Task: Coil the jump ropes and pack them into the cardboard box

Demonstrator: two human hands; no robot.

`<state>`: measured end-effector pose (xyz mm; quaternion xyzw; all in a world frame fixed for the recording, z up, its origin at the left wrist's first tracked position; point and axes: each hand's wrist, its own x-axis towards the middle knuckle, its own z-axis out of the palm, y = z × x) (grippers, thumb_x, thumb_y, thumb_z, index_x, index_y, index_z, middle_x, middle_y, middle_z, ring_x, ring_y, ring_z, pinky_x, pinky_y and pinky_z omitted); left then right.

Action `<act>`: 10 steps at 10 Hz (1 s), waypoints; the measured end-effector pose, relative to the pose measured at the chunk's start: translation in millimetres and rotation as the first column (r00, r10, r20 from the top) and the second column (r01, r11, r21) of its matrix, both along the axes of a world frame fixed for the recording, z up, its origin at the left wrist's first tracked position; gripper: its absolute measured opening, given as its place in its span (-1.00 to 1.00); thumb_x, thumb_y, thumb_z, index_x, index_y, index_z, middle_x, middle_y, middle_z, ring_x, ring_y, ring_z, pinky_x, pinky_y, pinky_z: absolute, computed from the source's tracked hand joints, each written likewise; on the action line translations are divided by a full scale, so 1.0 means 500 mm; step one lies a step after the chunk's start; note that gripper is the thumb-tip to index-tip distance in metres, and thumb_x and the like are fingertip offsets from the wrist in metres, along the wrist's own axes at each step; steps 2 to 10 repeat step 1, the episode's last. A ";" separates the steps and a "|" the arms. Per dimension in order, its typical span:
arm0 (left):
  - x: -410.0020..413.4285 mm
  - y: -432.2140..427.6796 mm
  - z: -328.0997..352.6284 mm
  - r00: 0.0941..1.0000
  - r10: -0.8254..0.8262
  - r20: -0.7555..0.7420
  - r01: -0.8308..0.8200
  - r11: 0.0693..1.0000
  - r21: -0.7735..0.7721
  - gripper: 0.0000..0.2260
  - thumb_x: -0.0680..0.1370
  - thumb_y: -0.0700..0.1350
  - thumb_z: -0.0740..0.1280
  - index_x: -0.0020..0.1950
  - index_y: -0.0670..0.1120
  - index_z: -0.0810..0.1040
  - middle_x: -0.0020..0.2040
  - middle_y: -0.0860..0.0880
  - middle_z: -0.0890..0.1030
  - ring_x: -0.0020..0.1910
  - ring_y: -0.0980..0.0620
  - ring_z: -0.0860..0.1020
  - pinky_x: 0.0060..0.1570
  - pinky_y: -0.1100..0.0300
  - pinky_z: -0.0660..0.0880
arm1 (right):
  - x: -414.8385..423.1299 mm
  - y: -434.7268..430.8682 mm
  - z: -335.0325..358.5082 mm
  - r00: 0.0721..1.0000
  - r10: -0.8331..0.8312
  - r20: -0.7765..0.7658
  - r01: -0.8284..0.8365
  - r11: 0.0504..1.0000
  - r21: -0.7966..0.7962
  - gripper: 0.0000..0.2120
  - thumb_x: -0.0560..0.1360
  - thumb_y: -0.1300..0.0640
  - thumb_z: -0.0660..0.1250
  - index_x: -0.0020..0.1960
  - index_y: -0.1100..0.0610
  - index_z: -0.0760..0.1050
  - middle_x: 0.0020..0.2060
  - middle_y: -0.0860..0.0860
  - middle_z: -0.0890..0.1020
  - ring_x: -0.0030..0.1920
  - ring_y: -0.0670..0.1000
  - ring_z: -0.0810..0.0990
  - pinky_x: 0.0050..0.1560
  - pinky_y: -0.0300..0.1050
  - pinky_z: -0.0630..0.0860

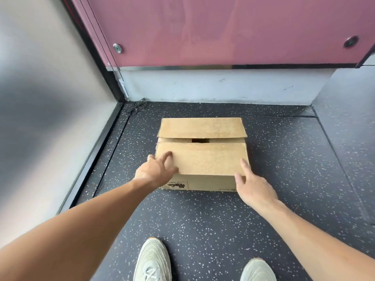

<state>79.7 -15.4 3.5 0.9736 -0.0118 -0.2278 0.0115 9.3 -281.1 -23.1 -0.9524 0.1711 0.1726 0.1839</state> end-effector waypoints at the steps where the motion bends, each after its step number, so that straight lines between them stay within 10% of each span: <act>1: -0.069 0.039 0.134 0.998 0.000 -0.058 -0.006 0.994 -0.107 -0.48 0.58 0.24 0.27 0.53 0.19 0.31 0.50 -0.10 0.42 0.15 -0.03 0.60 0.14 0.10 0.55 | -0.063 -0.020 0.147 0.987 0.141 -0.071 -0.143 0.989 -0.027 -0.45 0.61 -0.17 0.12 0.58 -0.21 0.15 0.39 0.01 0.51 0.15 0.07 0.61 0.13 -0.04 0.56; 10: -0.069 0.039 0.134 0.998 0.000 -0.058 -0.006 0.994 -0.107 -0.48 0.58 0.24 0.27 0.53 0.19 0.31 0.50 -0.10 0.42 0.15 -0.03 0.60 0.14 0.10 0.55 | -0.063 -0.020 0.147 0.987 0.141 -0.071 -0.143 0.989 -0.027 -0.45 0.61 -0.17 0.12 0.58 -0.21 0.15 0.39 0.01 0.51 0.15 0.07 0.61 0.13 -0.04 0.56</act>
